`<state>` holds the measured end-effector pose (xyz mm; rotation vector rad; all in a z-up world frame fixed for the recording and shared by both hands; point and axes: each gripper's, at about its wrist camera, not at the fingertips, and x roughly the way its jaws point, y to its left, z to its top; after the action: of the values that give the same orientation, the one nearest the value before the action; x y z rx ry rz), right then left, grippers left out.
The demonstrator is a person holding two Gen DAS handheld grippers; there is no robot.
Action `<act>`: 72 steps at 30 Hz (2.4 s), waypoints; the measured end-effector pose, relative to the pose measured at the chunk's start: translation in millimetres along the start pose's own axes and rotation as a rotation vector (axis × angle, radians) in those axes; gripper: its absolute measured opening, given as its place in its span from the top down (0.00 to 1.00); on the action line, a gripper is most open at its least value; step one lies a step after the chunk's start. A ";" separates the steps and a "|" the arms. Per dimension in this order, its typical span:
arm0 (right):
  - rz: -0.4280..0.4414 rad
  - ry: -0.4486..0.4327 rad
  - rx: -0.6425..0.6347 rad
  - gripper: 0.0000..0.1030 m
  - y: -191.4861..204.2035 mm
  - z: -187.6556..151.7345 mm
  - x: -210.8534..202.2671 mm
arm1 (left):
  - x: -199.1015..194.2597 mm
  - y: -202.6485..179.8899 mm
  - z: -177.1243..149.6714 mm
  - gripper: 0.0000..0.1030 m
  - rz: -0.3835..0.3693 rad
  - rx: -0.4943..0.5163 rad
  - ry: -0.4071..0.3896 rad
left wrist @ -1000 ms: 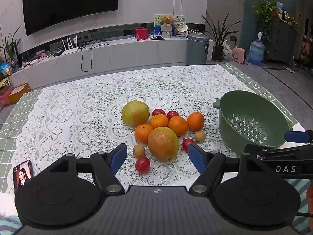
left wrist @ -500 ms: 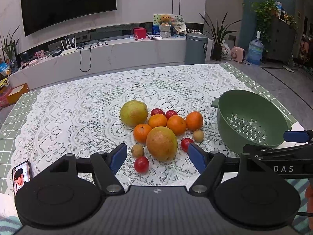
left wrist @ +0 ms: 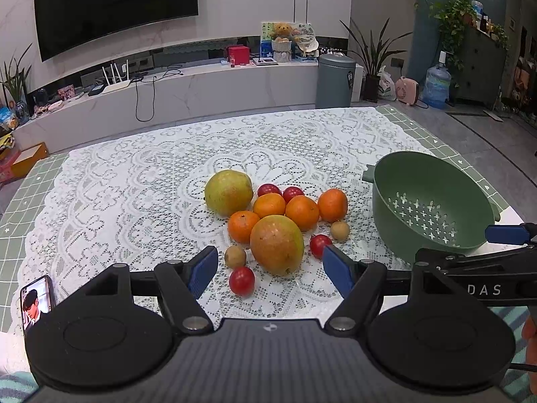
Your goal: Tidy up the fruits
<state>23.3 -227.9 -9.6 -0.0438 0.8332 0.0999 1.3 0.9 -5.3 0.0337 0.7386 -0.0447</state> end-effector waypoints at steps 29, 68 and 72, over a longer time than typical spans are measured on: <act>0.250 -0.165 -0.252 0.17 59.3 2.2 35.0 | 35.4 51.8 -1.3 0.46 -0.075 -0.123 0.059; 0.337 0.107 -0.193 0.37 117.4 34.1 132.4 | 96.5 103.1 7.3 0.36 -0.028 -0.156 0.086; 0.343 0.106 -0.185 0.39 115.0 34.6 133.9 | 99.4 103.1 7.8 0.36 -0.042 -0.146 0.088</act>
<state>126.1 -101.3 -85.5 -0.0808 0.9296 0.5015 85.3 100.7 -65.0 -0.1195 0.8294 -0.0294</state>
